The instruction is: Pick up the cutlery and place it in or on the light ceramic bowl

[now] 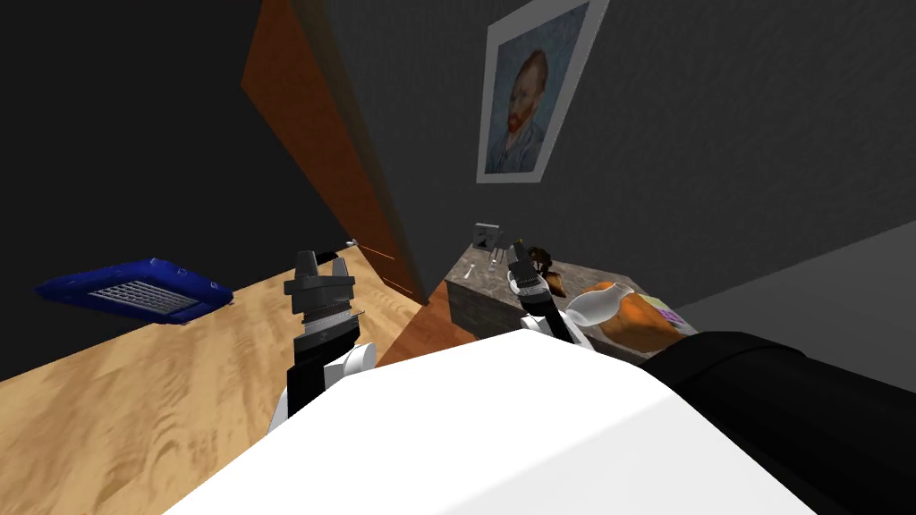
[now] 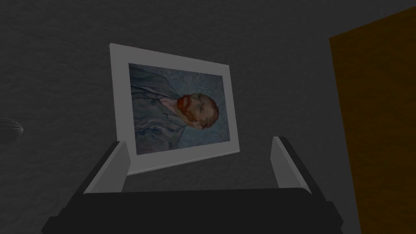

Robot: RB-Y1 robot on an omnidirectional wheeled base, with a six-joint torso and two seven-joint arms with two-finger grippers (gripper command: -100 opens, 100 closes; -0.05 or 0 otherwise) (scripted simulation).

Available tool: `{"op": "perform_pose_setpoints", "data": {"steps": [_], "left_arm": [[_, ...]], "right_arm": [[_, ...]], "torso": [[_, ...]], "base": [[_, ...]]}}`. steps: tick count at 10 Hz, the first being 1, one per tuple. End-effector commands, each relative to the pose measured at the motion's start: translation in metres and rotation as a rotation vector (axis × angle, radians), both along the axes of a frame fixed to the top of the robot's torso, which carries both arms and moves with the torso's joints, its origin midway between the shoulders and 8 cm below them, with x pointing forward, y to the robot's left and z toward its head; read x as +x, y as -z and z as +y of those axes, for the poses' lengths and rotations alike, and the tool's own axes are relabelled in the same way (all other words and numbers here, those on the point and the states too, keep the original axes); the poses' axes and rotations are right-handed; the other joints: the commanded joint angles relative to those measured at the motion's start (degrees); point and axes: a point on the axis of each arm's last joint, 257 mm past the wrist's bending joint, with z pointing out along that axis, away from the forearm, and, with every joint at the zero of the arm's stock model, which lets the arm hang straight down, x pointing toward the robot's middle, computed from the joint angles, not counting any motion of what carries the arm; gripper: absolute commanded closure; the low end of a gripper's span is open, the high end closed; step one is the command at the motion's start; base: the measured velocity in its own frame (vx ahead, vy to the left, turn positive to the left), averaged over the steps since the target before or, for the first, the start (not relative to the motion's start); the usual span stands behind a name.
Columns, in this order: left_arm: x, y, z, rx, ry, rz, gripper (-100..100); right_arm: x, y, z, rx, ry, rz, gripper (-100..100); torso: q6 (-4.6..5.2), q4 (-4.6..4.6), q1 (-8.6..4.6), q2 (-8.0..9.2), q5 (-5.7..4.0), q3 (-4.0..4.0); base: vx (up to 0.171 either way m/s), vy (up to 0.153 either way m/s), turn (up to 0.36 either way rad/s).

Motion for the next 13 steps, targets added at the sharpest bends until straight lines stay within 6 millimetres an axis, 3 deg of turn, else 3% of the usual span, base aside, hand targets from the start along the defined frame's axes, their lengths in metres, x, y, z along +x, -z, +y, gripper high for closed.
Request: {"op": "perform_pose_setpoints", "data": {"steps": [1, 8, 13], "left_arm": [[0.000, 0.000, 0.000, 0.000, 0.000, 0.000, 0], [0.000, 0.000, 0.000, 0.000, 0.000, 0.000, 0], [0.000, 0.000, 0.000, 0.000, 0.000, 0.000, 0]], "right_arm": [[0.000, 0.014, 0.000, -0.099, 0.005, 0.030, -100], [-0.001, 0.053, 0.003, -0.378, -0.030, 0.104, -100], [-0.005, 0.096, -0.001, -0.647, -0.071, 0.172, -100]], "torso": [[0.00, 0.00, 0.00, 0.00, 0.00, 0.00], [-0.01, -0.01, -0.04, -0.04, -0.01, -0.02], [0.05, -0.01, -0.06, -0.07, -0.02, -0.04]], "base": [[-0.046, -0.001, 0.388], [-0.035, -0.006, 0.195], [-0.031, -0.006, 0.225]]}}
